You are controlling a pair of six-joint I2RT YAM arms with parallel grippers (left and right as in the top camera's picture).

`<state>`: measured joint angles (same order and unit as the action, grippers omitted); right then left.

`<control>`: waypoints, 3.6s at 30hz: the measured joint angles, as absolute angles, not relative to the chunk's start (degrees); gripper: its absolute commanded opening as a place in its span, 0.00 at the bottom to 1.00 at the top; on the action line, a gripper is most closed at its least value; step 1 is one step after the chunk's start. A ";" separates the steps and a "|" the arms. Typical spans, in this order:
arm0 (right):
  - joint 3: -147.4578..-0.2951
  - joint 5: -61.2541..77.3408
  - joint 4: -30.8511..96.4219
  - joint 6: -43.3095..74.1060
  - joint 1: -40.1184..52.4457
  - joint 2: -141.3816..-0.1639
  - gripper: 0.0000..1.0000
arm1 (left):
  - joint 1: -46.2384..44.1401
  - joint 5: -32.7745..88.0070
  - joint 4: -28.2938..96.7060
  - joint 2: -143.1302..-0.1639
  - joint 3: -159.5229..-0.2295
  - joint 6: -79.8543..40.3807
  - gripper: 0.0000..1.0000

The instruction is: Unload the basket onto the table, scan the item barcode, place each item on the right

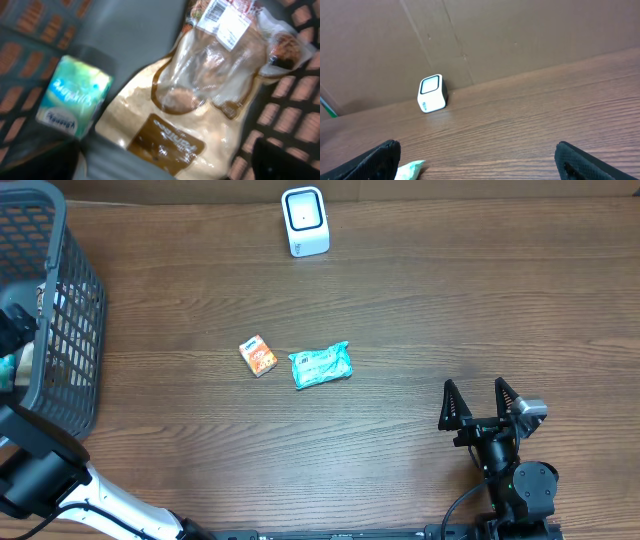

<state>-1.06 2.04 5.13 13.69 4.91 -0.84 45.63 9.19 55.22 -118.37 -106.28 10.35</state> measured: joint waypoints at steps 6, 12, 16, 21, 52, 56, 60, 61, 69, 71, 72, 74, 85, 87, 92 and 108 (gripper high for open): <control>-1.06 2.07 5.17 13.69 4.91 -0.84 1.00 | 45.63 9.15 44.88 -118.37 -96.62 13.58 1.00; -1.06 2.07 5.15 13.69 4.91 -0.84 1.00 | 45.63 9.15 37.21 -118.41 -90.24 16.32 1.00; -1.06 2.09 5.15 13.69 4.91 -0.84 1.00 | 45.63 9.15 33.71 -118.43 -88.42 18.26 1.00; -1.06 2.04 5.13 13.69 4.91 -0.84 1.00 | 45.63 9.74 31.90 -119.87 -88.40 19.11 1.00; -1.06 2.09 5.13 13.67 4.91 -0.84 1.00 | 45.84 13.74 51.66 -126.23 -103.77 11.86 0.04; -1.06 2.07 5.15 13.72 4.91 -0.84 1.00 | 45.84 13.96 57.14 -126.69 -110.39 8.95 0.04; -1.06 2.07 5.13 13.72 4.91 -0.84 1.00 | 45.84 14.22 62.37 -126.69 -117.01 6.09 0.04; -1.06 2.04 5.13 13.72 4.91 -0.84 1.00 | 45.84 14.37 63.68 -126.69 -118.43 5.67 0.04; -1.06 2.04 5.13 13.67 4.91 -0.84 1.00 | 45.84 17.82 75.81 -126.72 -132.03 2.83 0.04; -1.06 2.04 5.15 13.69 4.91 -0.84 1.00 | 45.84 18.74 79.13 -126.72 -136.49 2.44 0.04; -1.06 2.07 5.17 13.69 4.91 -0.84 1.00 | 45.84 19.20 80.79 -126.72 -138.87 2.20 0.04; -1.06 2.04 5.15 13.72 4.91 -0.84 1.00 | 45.84 20.14 83.46 -126.72 -143.09 1.80 0.04; -1.06 2.04 5.13 13.67 4.91 -0.84 1.00 | 45.84 26.52 91.70 -122.32 -160.07 0.38 0.04; -1.06 2.07 5.13 13.69 4.91 -0.84 1.00 | 45.84 28.67 91.70 -119.20 -160.62 0.27 0.04; -1.06 2.04 5.13 13.69 4.91 -0.84 1.00 | 44.88 34.13 92.31 -110.48 -161.60 0.08 0.04; -1.06 2.07 5.15 13.72 4.93 -0.84 1.00 | 14.52 29.82 96.77 -103.83 -152.46 0.10 0.04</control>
